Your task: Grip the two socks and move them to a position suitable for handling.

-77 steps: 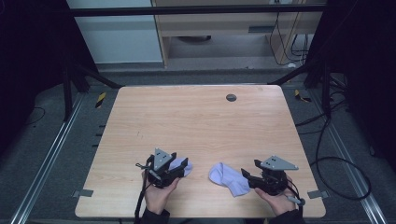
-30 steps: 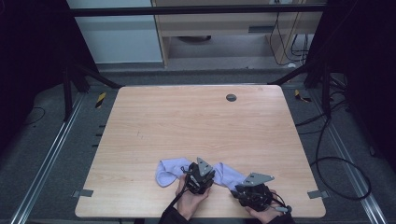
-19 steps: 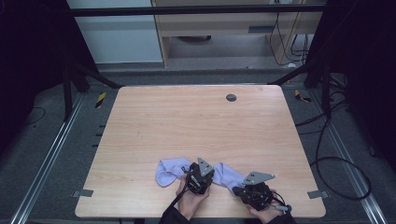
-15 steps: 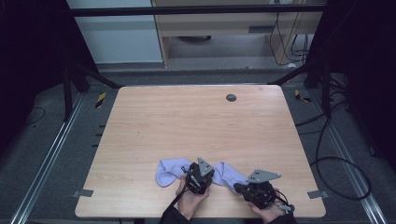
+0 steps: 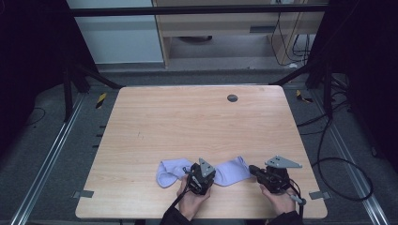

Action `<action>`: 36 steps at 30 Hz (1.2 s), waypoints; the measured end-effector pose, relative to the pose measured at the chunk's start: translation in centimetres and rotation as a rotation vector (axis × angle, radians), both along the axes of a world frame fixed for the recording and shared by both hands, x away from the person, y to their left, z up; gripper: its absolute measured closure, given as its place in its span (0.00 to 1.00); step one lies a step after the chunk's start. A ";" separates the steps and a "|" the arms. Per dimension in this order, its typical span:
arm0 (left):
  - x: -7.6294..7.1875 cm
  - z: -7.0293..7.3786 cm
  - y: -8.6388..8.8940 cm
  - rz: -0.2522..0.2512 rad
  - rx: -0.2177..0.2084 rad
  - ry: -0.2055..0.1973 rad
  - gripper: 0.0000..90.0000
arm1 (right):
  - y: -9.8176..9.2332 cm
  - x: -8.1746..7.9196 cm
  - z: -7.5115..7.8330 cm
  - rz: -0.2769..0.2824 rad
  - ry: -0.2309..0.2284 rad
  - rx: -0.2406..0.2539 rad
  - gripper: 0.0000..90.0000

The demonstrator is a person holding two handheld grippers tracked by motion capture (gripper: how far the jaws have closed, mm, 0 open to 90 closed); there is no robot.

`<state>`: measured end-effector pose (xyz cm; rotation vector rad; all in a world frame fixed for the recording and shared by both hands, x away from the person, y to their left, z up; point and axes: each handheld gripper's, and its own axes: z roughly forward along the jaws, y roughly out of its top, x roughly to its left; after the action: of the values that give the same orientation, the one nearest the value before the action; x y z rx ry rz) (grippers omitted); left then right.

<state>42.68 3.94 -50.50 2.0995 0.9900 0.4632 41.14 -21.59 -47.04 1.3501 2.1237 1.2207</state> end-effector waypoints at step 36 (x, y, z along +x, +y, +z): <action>0.0 0.0 0.5 0.009 -0.039 0.031 0.98 | -2.2 4.3 -2.6 -0.052 0.072 -0.129 0.97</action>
<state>42.71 4.41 -50.46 2.0736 1.0196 0.4134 45.42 -23.75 -49.68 1.4031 2.1610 1.0107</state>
